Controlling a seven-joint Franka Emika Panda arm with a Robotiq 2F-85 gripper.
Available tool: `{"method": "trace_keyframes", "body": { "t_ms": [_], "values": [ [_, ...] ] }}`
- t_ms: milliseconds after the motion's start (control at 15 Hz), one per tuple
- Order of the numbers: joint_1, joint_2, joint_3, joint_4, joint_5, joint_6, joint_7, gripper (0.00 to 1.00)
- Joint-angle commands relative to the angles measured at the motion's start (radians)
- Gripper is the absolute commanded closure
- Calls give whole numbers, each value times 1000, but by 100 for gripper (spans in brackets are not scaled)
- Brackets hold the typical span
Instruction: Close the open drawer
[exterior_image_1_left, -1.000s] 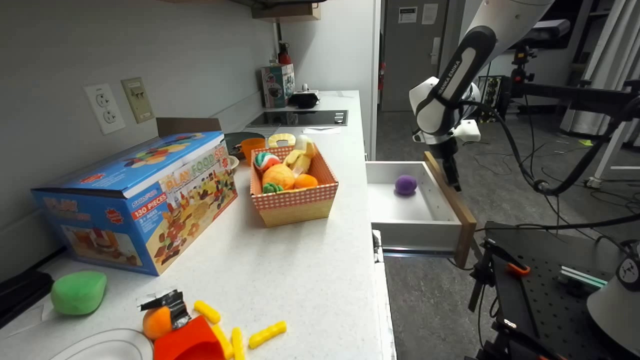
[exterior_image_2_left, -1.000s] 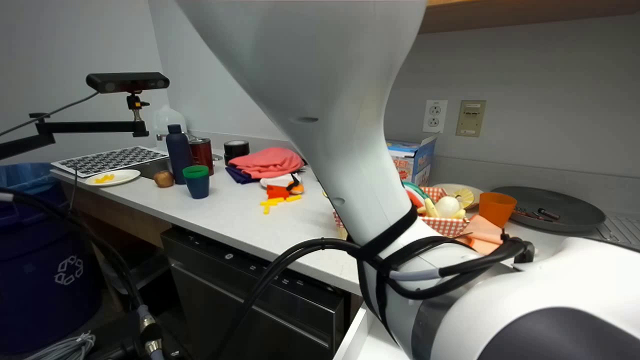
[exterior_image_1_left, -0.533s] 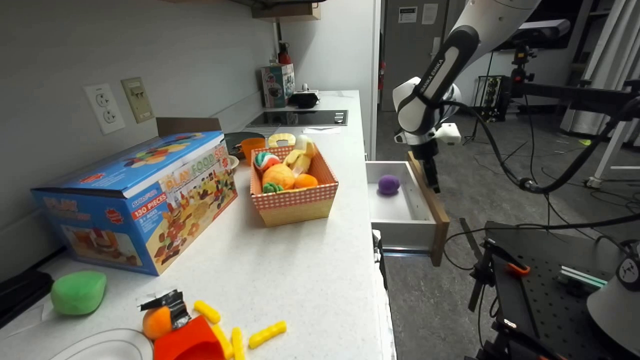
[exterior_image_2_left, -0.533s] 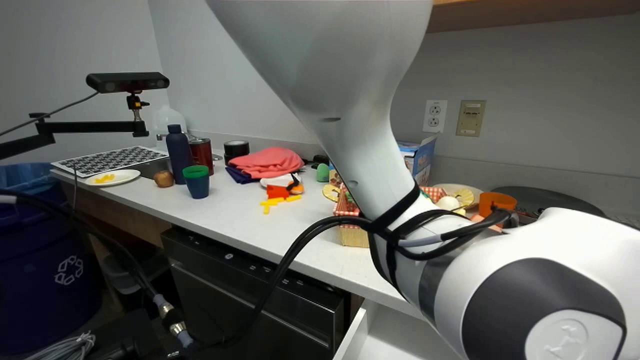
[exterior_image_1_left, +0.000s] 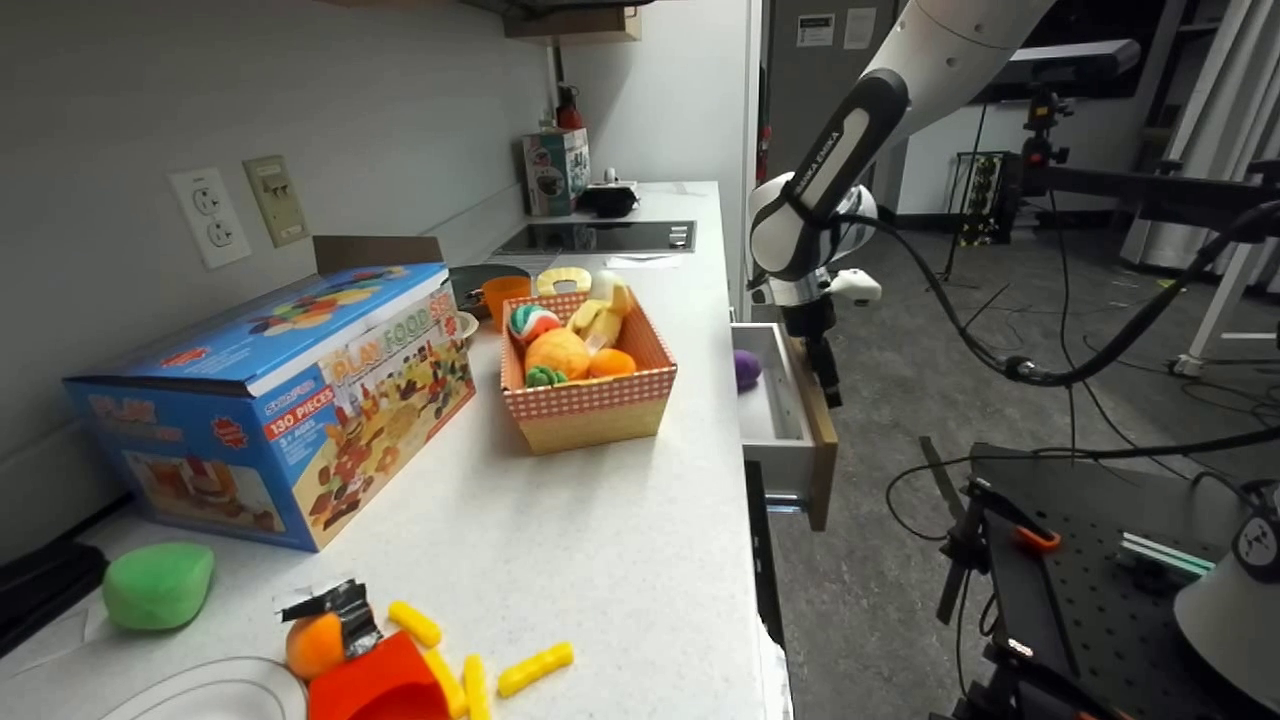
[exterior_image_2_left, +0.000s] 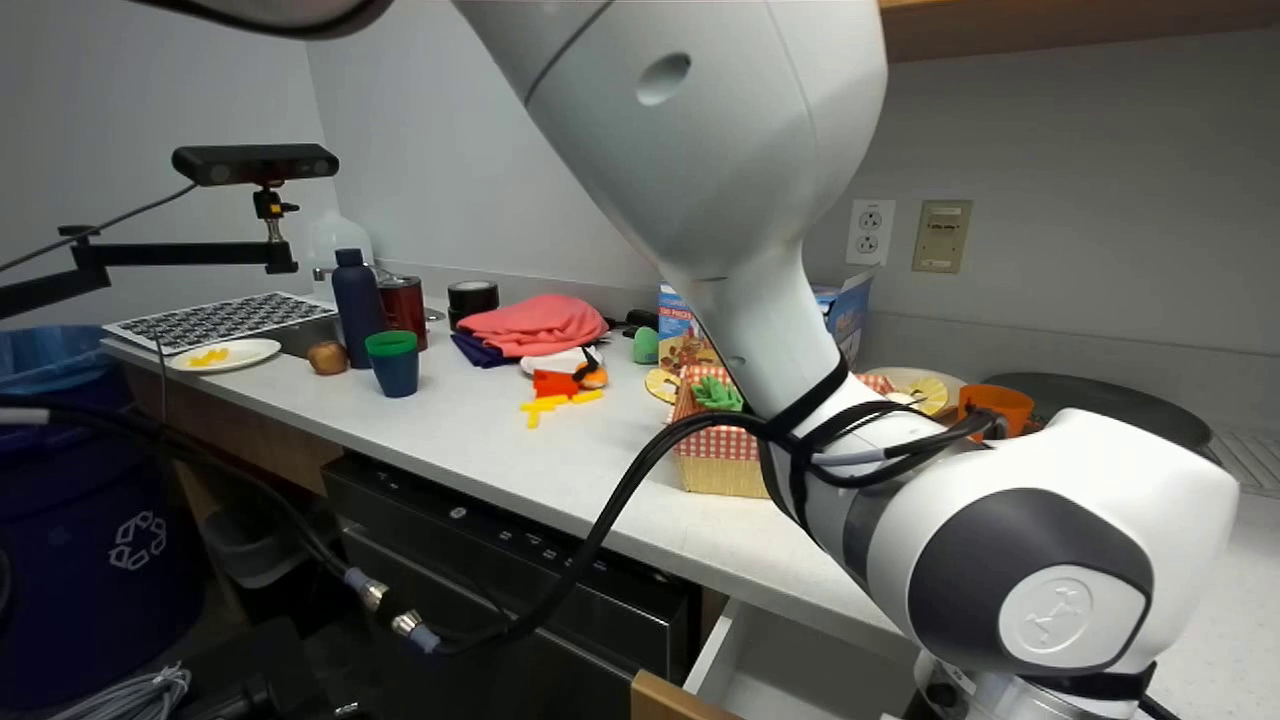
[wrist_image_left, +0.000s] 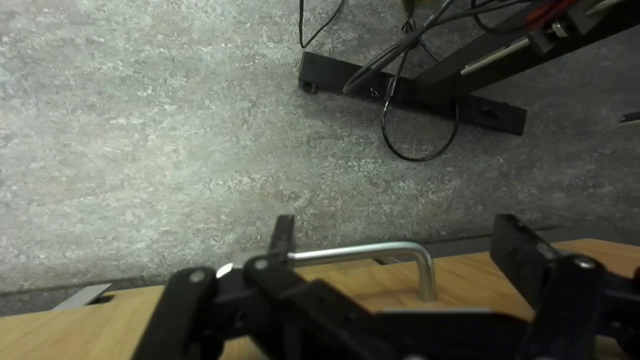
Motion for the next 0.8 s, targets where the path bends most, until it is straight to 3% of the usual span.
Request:
{"method": "trace_keyframes", "body": {
  "t_ms": [0, 733],
  "values": [
    [2, 70, 34, 71, 12, 38, -60, 0],
    [7, 6, 95, 36, 32, 260, -135, 0]
  ]
}}
